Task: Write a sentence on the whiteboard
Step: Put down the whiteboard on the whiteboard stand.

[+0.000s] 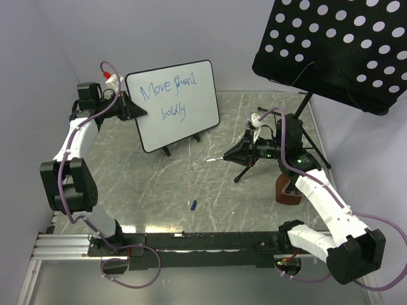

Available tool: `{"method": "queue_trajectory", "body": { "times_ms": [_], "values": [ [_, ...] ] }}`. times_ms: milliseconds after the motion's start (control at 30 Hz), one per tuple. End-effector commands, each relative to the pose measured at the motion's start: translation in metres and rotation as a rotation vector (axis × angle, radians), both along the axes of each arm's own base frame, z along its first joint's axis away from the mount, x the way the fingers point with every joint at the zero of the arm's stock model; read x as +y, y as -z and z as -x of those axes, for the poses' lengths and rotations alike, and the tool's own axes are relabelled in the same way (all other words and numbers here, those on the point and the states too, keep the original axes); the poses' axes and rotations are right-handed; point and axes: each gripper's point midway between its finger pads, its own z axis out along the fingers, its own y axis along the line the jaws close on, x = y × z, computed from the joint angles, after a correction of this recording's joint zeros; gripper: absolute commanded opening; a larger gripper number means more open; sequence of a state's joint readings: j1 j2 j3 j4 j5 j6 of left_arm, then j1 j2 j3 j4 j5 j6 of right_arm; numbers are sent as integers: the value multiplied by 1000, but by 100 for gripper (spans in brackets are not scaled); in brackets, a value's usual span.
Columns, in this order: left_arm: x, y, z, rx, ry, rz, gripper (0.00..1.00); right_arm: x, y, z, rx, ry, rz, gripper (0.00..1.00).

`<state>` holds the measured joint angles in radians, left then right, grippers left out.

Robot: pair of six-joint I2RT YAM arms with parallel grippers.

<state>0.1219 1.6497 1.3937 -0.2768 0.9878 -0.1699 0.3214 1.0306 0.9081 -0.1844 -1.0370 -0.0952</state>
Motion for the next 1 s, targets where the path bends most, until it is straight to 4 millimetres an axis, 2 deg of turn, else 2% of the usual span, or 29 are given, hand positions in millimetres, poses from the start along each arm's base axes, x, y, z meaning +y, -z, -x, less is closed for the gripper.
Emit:
{"method": "queue_trajectory", "body": {
  "times_ms": [0, 233, 367, 500, 767, 800, 867, 967],
  "values": [
    [2, -53, 1, -237, 76, 25, 1, 3, -5, 3, -45, -27, -11, 0],
    [19, -58, -1, -250, 54, 52, 1, 3, -4, 2, -39, -29, -10, 0],
    [22, -45, -1, -236, 68, 38, 1, 3, -6, 3, -47, -27, -12, 0],
    [24, -24, 4, -193, 84, 51, 1, 2, -6, 3, -47, -28, -11, 0],
    [26, -6, 11, -204, 86, 19, 1, 3, -7, 5, -46, -38, -14, 0],
    [26, 3, 15, -193, 79, 16, 1, 3, -8, 6, -51, -39, -16, 0],
    [32, 2, 12, -255, 61, -5, 1, 3, -9, 7, -50, -40, -17, 0],
    [39, 19, 13, -254, 39, -4, 1, 3, -11, 8, -55, -43, -21, 0]
  ]
}}
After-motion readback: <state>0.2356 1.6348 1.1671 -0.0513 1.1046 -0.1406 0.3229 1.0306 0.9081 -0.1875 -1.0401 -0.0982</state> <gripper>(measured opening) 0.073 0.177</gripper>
